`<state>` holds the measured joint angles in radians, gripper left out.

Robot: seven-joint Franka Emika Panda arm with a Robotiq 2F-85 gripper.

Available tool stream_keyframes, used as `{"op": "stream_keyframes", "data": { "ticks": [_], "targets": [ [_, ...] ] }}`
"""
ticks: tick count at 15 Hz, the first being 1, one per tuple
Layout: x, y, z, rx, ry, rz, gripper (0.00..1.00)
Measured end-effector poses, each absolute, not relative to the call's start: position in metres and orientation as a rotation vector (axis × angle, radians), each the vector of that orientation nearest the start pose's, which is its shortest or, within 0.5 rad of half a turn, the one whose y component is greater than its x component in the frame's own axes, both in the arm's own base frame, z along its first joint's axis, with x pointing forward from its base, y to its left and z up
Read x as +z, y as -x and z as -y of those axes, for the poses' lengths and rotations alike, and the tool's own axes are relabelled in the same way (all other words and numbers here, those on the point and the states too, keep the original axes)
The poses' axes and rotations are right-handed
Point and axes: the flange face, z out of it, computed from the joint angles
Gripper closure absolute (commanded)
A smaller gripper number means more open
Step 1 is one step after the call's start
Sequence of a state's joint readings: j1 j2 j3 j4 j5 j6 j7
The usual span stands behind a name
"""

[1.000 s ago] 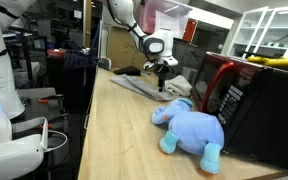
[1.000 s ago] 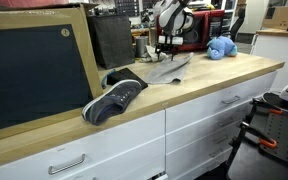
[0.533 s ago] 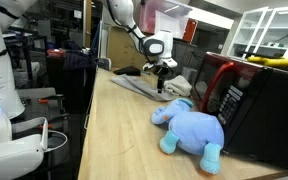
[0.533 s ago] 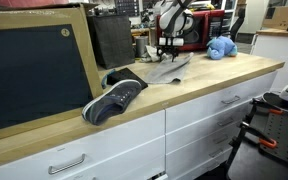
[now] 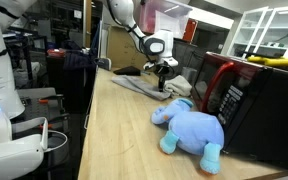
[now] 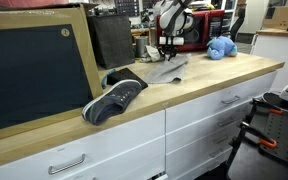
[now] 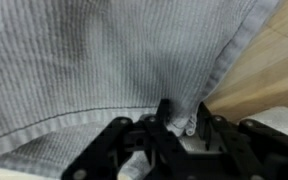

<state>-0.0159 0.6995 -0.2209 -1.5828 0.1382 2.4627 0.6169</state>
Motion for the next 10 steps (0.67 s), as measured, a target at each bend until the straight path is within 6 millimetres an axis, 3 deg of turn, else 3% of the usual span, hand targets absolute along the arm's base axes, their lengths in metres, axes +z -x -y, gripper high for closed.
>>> {"op": "stream_keyframes", "data": {
  "ticks": [6, 10],
  "targets": [
    [0.2555, -0.7045, 0.1439, -0.321, 2.822, -1.342, 0.01],
    [0.2565, -0.7044, 0.1435, -0.311, 2.823, -1.342, 0.0]
  ]
}}
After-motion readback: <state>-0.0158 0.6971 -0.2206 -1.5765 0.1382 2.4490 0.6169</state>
